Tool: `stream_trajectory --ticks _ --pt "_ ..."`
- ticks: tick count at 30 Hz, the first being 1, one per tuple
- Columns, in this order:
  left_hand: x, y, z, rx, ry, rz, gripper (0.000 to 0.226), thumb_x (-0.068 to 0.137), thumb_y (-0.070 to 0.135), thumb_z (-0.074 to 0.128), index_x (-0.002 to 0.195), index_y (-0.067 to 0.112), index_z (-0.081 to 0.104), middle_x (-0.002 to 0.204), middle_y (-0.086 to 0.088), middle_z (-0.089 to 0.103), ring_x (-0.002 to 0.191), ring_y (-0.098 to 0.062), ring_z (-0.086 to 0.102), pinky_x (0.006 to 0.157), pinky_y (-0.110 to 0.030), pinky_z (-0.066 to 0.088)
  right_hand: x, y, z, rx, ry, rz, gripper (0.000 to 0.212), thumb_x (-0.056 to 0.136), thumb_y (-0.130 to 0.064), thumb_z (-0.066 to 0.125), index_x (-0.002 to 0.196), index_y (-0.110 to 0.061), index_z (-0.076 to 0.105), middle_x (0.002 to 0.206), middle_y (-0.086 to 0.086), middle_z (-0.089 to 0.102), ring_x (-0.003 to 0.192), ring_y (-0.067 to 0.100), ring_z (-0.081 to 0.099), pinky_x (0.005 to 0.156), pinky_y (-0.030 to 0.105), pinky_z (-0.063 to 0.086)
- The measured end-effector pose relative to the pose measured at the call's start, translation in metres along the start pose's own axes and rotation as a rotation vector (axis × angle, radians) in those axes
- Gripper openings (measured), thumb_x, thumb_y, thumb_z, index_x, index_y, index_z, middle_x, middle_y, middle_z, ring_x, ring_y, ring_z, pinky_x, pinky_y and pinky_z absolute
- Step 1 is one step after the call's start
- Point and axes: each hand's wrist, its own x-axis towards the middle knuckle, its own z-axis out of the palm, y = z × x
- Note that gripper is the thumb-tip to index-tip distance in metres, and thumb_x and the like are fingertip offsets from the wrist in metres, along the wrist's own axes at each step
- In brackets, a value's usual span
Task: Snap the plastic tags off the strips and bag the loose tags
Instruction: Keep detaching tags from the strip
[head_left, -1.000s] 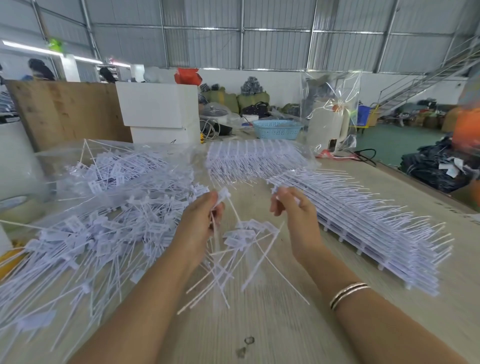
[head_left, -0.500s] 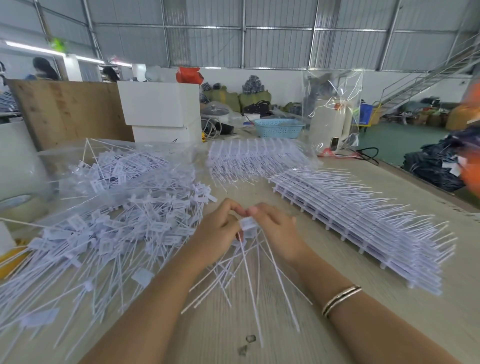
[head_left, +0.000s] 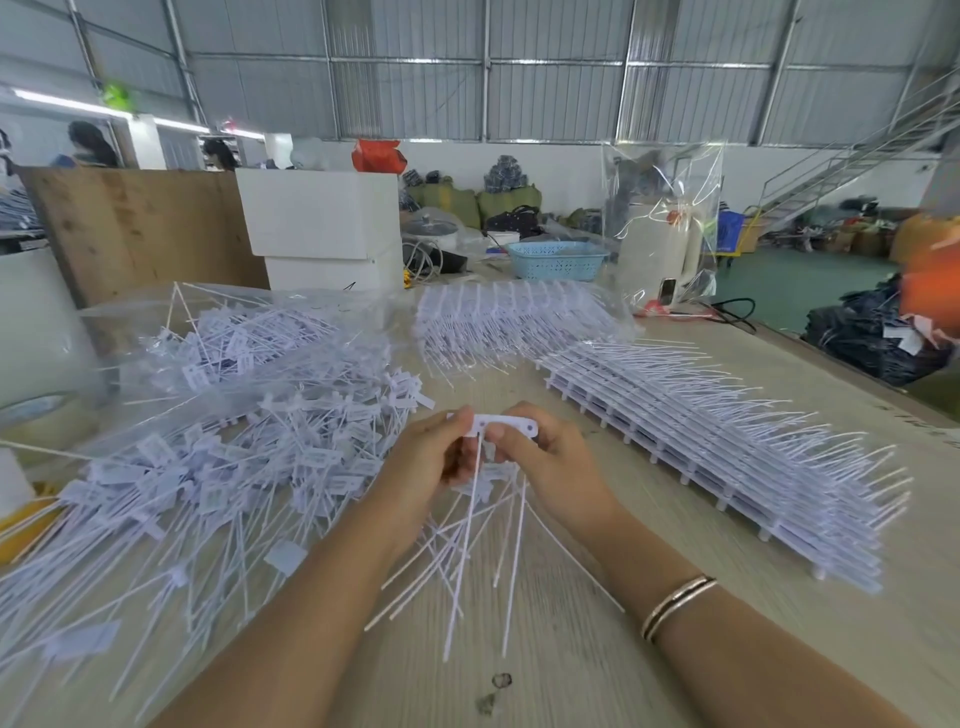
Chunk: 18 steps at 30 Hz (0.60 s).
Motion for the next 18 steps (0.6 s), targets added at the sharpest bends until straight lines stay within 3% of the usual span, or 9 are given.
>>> stream_trajectory --ticks 3,5,7,10,13,14,16,18 --pt "0.001 0.004 0.005 -0.442 0.059 -0.153 0.022 0.092 0.018 0.053 0.073 0.010 0.060 0.052 0.000 0.052 0.043 -0.010 0.046 0.040 -0.018 0.039 0.000 -0.002 0.001 0.021 0.097 -0.073 0.023 0.093 -0.005 0.055 0.074 -0.017 0.059 0.059 -0.011 0.054 0.057 0.004 0.048 0.059 0.016 0.040" --pt "0.005 0.008 0.000 -0.585 0.109 -0.186 0.019 0.092 0.019 0.053 0.076 0.010 0.056 0.055 -0.002 0.055 0.042 -0.010 0.050 0.039 -0.019 0.041 0.003 -0.003 -0.008 0.079 0.197 -0.080 0.022 0.095 -0.009 0.053 0.074 -0.016 0.055 0.060 -0.011 0.052 0.058 0.006 0.046 0.060 0.015 0.040" --pt "0.008 0.011 -0.006 -0.373 0.147 -0.109 0.026 0.095 0.023 0.051 0.071 0.012 0.053 0.056 -0.002 0.059 0.044 -0.011 0.054 0.043 -0.021 0.041 0.004 -0.002 -0.017 0.118 0.225 -0.050 0.025 0.096 -0.011 0.051 0.072 -0.015 0.051 0.063 -0.006 0.052 0.060 0.006 0.047 0.064 0.011 0.040" --pt "0.008 0.014 -0.003 0.016 0.155 0.017 0.022 0.095 0.029 0.052 0.081 0.013 0.058 0.060 -0.002 0.067 0.048 -0.014 0.063 0.042 -0.018 0.043 0.006 0.001 -0.018 0.163 0.207 0.033 0.025 0.094 -0.009 0.051 0.070 -0.012 0.049 0.066 0.002 0.051 0.064 0.009 0.050 0.068 0.008 0.041" --pt "0.018 0.016 0.005 0.312 0.168 0.075 0.025 0.091 0.032 0.059 0.076 0.012 0.055 0.058 -0.003 0.067 0.047 -0.013 0.064 0.043 -0.021 0.044 0.015 0.002 -0.011 0.070 0.229 0.171 0.022 0.093 -0.018 0.053 0.072 -0.014 0.051 0.066 -0.006 0.054 0.066 0.004 0.052 0.069 0.013 0.042" --pt "0.023 0.017 0.006 0.395 0.182 0.087 0.028 0.090 0.034 0.061 0.074 0.012 0.052 0.056 -0.001 0.065 0.046 -0.011 0.064 0.045 -0.021 0.044 0.020 0.000 -0.008 0.009 0.219 0.242 0.020 0.094 -0.025 0.052 0.077 -0.016 0.052 0.071 -0.009 0.056 0.072 0.003 0.054 0.072 0.019 0.041" --pt "0.034 0.019 0.008 0.537 0.193 0.081 0.033 0.088 0.041 0.061 0.075 0.012 0.053 0.055 0.004 0.065 0.048 -0.008 0.063 0.047 -0.019 0.044 0.033 -0.001 -0.006 -0.181 0.182 0.400 0.022 0.095 -0.044 0.046 0.099 -0.023 0.053 0.097 -0.007 0.060 0.103 0.011 0.055 0.086 0.032 0.040" --pt "0.042 0.021 0.008 0.736 0.172 0.033 0.043 0.088 0.053 0.055 0.080 0.011 0.054 0.066 0.005 0.064 0.061 -0.013 0.066 0.059 -0.024 0.049 0.045 0.000 -0.008 -0.521 0.127 0.507 0.047 0.094 -0.057 0.038 0.129 -0.026 0.044 0.132 -0.001 0.050 0.132 0.022 0.037 0.108 0.044 0.026"
